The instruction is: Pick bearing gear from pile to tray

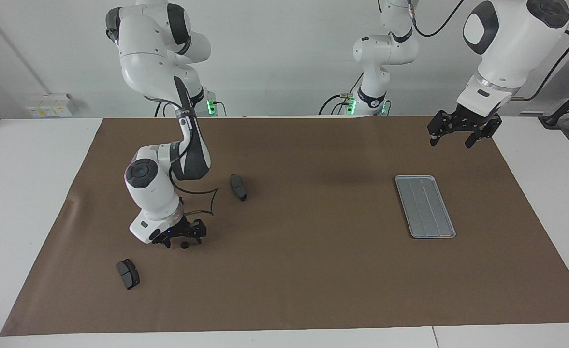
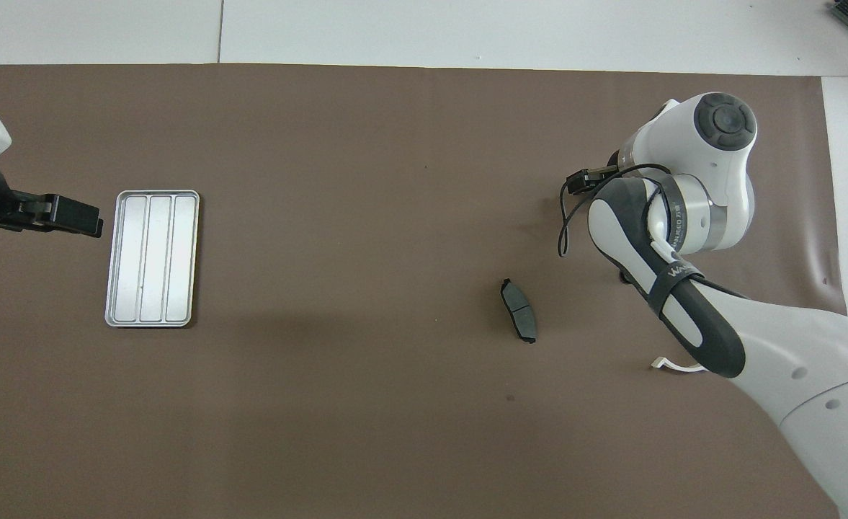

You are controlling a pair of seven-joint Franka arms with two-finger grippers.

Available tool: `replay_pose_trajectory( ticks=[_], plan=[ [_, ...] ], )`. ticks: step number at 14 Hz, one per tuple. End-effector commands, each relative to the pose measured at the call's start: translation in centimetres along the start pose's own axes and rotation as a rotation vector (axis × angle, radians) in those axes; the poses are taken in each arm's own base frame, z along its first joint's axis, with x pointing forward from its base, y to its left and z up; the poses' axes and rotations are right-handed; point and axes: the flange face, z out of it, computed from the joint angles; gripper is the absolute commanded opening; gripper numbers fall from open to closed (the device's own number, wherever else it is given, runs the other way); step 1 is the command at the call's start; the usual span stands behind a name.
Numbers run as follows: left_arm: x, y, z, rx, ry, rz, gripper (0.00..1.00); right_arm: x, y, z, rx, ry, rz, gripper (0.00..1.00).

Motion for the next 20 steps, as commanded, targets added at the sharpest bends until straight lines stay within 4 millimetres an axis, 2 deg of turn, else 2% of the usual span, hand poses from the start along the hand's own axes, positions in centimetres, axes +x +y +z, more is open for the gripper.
replay_pose_trajectory(
  ticks=[1, 3, 7, 9, 12, 14, 16, 20],
  plan=[
    [-0.8, -0.1, -0.3, -0.001, 0.006, -0.008, 1.00, -0.6, 0.2, 0.3, -0.004, 0.006, -0.038, 1.00],
    [-0.8, 0.0, -0.3, -0.001, 0.006, -0.007, 1.00, -0.6, 0.2, 0.4, -0.004, 0.012, -0.038, 0.94],
    [-0.8, 0.0, -0.3, -0.001, 0.006, -0.007, 1.00, -0.5, 0.2, 0.3, -0.004, 0.015, -0.034, 0.59],
    [-0.8, 0.0, -0.3, -0.001, 0.006, -0.007, 1.00, -0.7, 0.1, 0.5, -0.004, 0.012, -0.032, 0.46],
    [-0.8, -0.1, -0.3, -0.001, 0.006, -0.008, 1.00, -0.9, 0.1, 1.0, -0.004, 0.039, -0.034, 0.44],
    [-0.8, -0.1, -0.3, -0.001, 0.006, -0.008, 1.00, -0.9, 0.1, 1.0, -0.004, 0.039, -0.034, 0.35],
    [-0.8, -0.1, -0.3, -0.001, 0.006, -0.008, 1.00, -0.8, 0.0, 0.9, -0.004, 0.041, -0.035, 0.00],
    [-0.8, 0.0, -0.3, -0.001, 0.006, -0.007, 1.00, -0.5, -0.2, -0.3, -0.004, 0.035, -0.033, 0.00]
  ],
)
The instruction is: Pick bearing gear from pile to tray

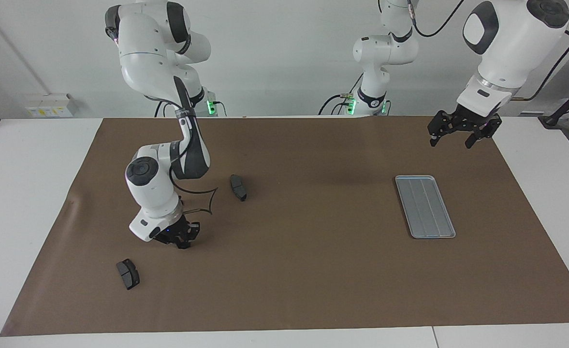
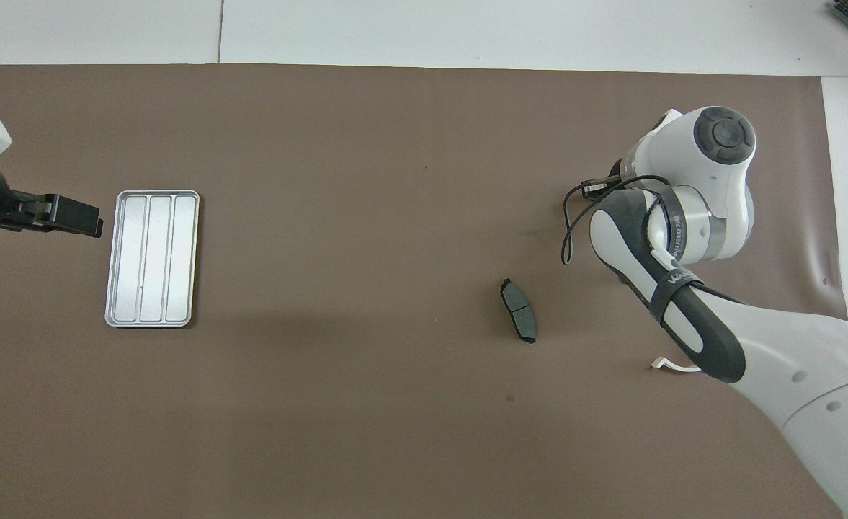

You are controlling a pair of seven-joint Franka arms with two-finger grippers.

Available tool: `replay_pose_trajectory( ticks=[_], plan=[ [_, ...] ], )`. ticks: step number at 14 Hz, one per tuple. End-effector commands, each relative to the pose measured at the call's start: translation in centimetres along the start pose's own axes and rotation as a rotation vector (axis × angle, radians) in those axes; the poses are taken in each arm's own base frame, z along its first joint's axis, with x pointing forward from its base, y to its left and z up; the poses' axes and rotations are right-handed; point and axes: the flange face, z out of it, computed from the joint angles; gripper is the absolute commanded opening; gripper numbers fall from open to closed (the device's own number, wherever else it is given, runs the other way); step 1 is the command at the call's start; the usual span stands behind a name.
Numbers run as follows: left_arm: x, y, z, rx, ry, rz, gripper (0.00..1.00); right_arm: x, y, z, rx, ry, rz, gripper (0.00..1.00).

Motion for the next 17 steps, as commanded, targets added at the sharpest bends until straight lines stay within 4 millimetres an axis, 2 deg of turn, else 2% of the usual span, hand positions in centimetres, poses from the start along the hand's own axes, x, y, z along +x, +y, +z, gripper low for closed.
replay_pose_trajectory(
  ticks=[1, 3, 5, 8, 10, 12, 13, 15, 17],
  plan=[
    [-0.8, -0.1, -0.3, -0.002, 0.007, -0.008, 1.00, 0.0, -0.7, -1.1, 0.007, 0.002, -0.011, 0.00],
    [-0.8, -0.1, -0.3, -0.001, 0.006, -0.008, 1.00, 0.7, -1.0, -4.4, 0.009, -0.004, 0.005, 0.00],
    [-0.8, -0.1, -0.3, -0.001, 0.006, -0.008, 1.00, 0.6, -3.6, -7.3, 0.015, -0.015, 0.011, 0.00],
    [-0.8, -0.1, -0.3, -0.001, 0.006, -0.008, 1.00, 0.5, -10.3, -10.7, 0.018, -0.036, 0.102, 0.00],
    [-0.8, -0.1, -0.3, -0.002, 0.007, -0.008, 1.00, 0.3, -15.4, -11.9, 0.043, -0.017, 0.184, 0.00],
    [-0.8, -0.1, -0.3, -0.001, 0.006, -0.008, 1.00, -0.3, -20.2, -11.8, 0.063, 0.011, 0.263, 0.00],
    [-0.8, -0.1, -0.3, -0.002, 0.007, -0.008, 1.00, -1.0, -23.6, -11.7, 0.078, 0.028, 0.270, 0.00],
    [-0.8, -0.1, -0.3, -0.001, 0.006, -0.008, 1.00, -2.2, -29.1, -10.0, 0.107, 0.049, 0.323, 0.00],
    [-0.8, -0.1, -0.3, -0.001, 0.006, -0.008, 1.00, -4.4, -34.4, -6.3, 0.096, 0.029, 0.350, 0.00]
  ],
)
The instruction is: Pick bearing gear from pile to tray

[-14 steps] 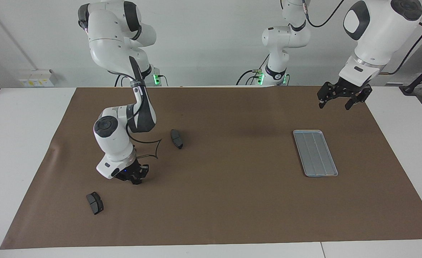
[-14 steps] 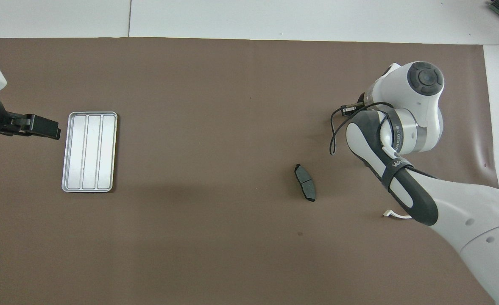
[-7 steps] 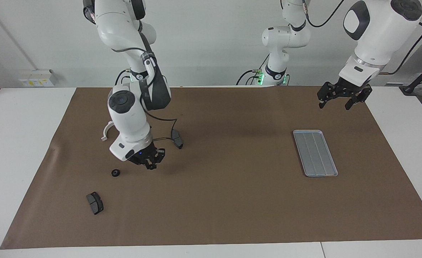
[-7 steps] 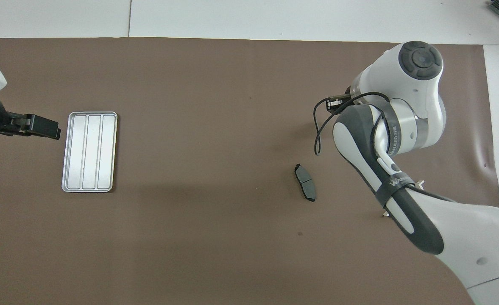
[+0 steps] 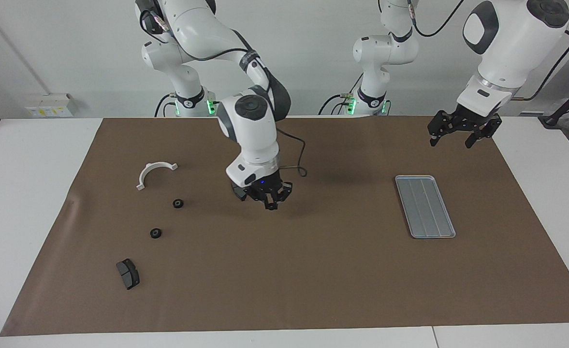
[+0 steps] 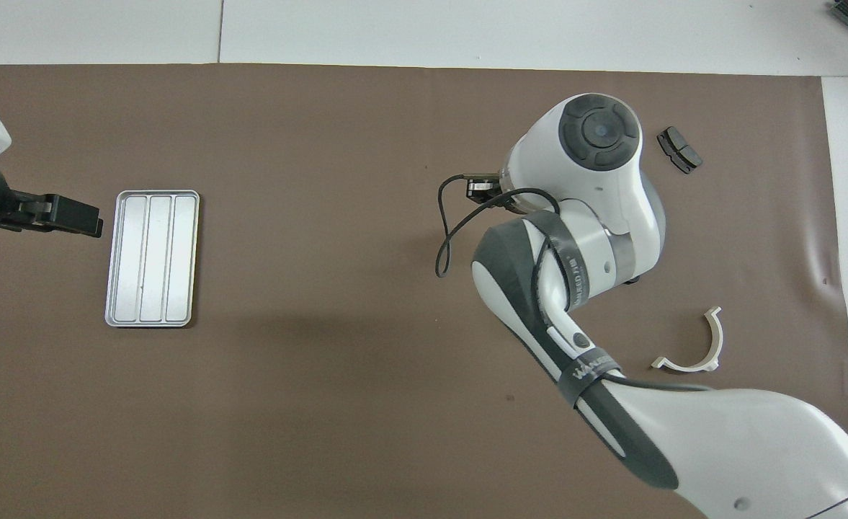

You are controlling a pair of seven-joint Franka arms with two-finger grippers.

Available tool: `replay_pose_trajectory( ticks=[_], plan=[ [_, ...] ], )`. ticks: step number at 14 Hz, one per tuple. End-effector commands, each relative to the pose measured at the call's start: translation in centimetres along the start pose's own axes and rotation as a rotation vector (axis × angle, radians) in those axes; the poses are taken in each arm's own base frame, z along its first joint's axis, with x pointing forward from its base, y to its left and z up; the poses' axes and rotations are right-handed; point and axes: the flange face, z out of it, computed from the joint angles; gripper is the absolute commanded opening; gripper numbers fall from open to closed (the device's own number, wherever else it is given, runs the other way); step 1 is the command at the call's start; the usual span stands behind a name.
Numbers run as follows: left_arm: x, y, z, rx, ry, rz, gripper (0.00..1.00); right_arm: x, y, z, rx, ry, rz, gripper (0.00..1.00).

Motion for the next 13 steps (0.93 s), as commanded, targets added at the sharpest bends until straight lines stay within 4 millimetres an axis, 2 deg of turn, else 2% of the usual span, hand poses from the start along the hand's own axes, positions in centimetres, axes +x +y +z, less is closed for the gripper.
replay_pose_trajectory(
  ticks=[1, 4, 6, 7, 8, 9, 10, 11, 13],
  plan=[
    [-0.8, -0.1, -0.3, -0.001, 0.006, -0.008, 1.00, -3.3, -4.3, 5.0, 0.015, 0.004, 0.053, 0.00],
    [-0.8, 0.5, -0.2, -0.001, 0.006, 0.003, 1.00, -6.0, -7.2, 6.0, 0.049, 0.019, 0.071, 0.00],
    [-0.9, 0.7, 0.2, -0.002, -0.004, 0.004, 1.00, -7.4, -7.6, 6.8, 0.036, 0.006, 0.072, 0.00],
    [-1.4, 0.0, 0.1, -0.003, -0.003, -0.010, 1.00, -7.8, -7.6, 7.1, 0.028, 0.001, 0.068, 0.00],
    [-2.0, -0.9, 0.9, -0.004, -0.017, -0.030, 1.00, -8.2, -7.6, 7.5, 0.023, -0.004, 0.065, 0.02],
    [-2.8, -2.4, 1.5, -0.004, -0.028, -0.059, 1.00, -8.3, -7.4, 7.6, 0.019, -0.007, 0.065, 0.36],
    [-2.9, -2.8, 1.5, -0.004, -0.026, -0.061, 1.00, -8.4, -7.4, 7.7, 0.014, -0.008, 0.063, 0.85],
    [-3.1, -2.9, 1.7, -0.005, -0.026, -0.057, 1.00, -8.5, -7.4, 7.6, 0.009, -0.004, 0.074, 1.00],
    [-3.8, -2.1, 2.9, -0.006, -0.031, -0.059, 1.00, -8.3, -7.3, 7.4, -0.025, 0.033, 0.053, 1.00]
  ],
)
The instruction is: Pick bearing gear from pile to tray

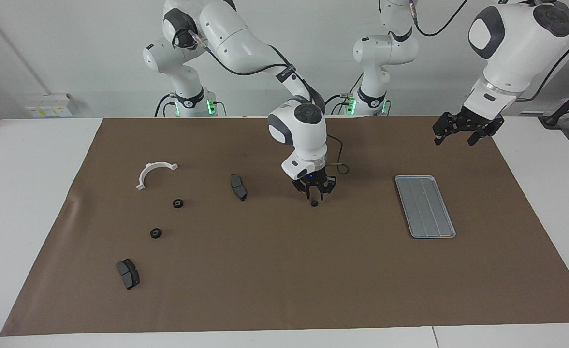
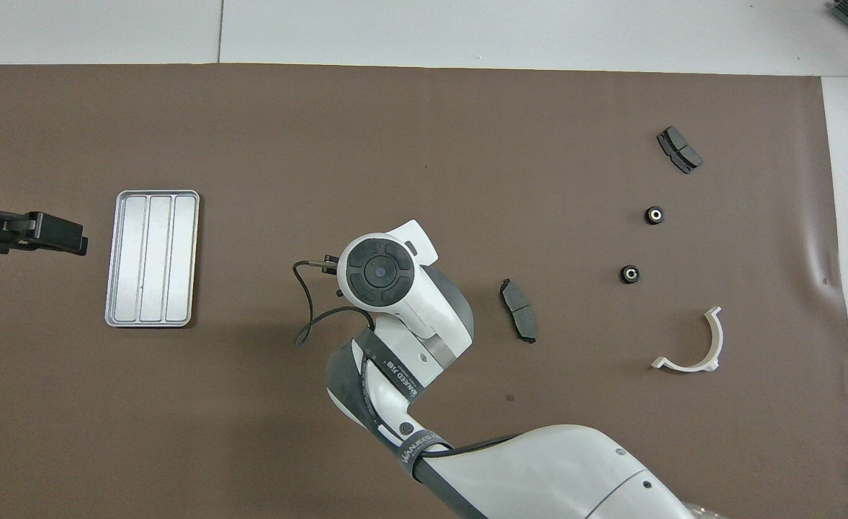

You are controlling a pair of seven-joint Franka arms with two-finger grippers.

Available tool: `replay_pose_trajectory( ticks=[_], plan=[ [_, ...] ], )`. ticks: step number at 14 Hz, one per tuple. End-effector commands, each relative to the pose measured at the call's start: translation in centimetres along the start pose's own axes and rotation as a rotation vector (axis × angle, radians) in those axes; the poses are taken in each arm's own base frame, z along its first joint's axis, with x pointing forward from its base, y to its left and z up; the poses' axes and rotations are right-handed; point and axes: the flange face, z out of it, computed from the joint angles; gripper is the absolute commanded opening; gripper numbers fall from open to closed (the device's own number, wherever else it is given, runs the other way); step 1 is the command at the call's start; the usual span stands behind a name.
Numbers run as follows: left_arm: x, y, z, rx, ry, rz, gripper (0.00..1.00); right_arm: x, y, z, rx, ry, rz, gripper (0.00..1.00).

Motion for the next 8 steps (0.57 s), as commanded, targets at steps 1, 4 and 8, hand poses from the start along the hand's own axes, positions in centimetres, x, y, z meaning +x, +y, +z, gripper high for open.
replay_pose_trajectory(
  ticks=[1, 4, 8],
  plan=[
    [-1.6, 1.1, 1.4, -0.001, 0.037, -0.004, 1.00, 0.4, 0.6, -0.8, -0.045, 0.046, 0.004, 1.00],
    [-1.0, 5.9, 4.6, -0.009, 0.055, -0.016, 1.00, 4.5, 4.2, -6.1, -0.058, 0.086, 0.057, 1.00],
    [1.9, 13.7, 11.0, -0.022, 0.088, -0.141, 1.00, 10.4, 12.3, -12.3, -0.100, 0.090, 0.001, 1.00]
  ],
)
